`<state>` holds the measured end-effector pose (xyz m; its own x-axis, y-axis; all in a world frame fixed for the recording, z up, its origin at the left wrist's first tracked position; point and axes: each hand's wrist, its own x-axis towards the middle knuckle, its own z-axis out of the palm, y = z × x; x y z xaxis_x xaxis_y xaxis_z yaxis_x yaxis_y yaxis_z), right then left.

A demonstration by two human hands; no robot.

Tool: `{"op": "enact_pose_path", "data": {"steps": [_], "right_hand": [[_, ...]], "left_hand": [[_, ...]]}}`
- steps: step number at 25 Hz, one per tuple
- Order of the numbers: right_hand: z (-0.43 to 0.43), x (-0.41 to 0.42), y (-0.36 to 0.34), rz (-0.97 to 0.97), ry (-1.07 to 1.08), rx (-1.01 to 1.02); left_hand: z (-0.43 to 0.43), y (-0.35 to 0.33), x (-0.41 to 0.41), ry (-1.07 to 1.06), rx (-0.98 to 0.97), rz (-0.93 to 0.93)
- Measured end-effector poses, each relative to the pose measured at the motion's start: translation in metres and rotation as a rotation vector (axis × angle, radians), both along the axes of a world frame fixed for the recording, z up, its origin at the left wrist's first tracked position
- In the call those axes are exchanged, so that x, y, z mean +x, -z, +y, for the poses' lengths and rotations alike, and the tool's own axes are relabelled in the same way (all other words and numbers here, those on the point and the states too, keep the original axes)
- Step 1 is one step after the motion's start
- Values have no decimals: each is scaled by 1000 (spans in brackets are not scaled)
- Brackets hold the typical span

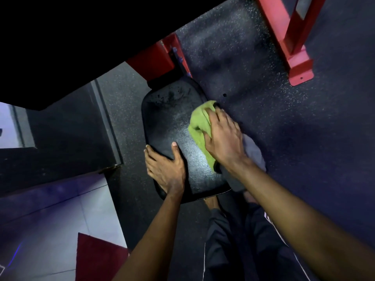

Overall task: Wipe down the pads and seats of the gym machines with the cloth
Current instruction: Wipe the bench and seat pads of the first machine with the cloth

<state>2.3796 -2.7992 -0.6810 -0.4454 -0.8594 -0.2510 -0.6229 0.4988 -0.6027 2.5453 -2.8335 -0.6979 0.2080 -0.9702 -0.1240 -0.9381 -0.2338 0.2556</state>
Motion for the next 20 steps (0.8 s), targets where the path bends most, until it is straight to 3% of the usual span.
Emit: {"op": "enact_pose_path", "data": {"steps": [4,11,17,20], "right_hand": [[-68,-12,6,36,15,2],[3,-5,8,8,-69,-28],[-99,-5,12,70,51,-11],[-88,-4,8,54,41,-56]], "left_hand": [[0,0,1,6,24,15],[-43,-3,31,-18,91,231],[-49,6,37,102,115,251],[-51,1,39,88,127,293]]}}
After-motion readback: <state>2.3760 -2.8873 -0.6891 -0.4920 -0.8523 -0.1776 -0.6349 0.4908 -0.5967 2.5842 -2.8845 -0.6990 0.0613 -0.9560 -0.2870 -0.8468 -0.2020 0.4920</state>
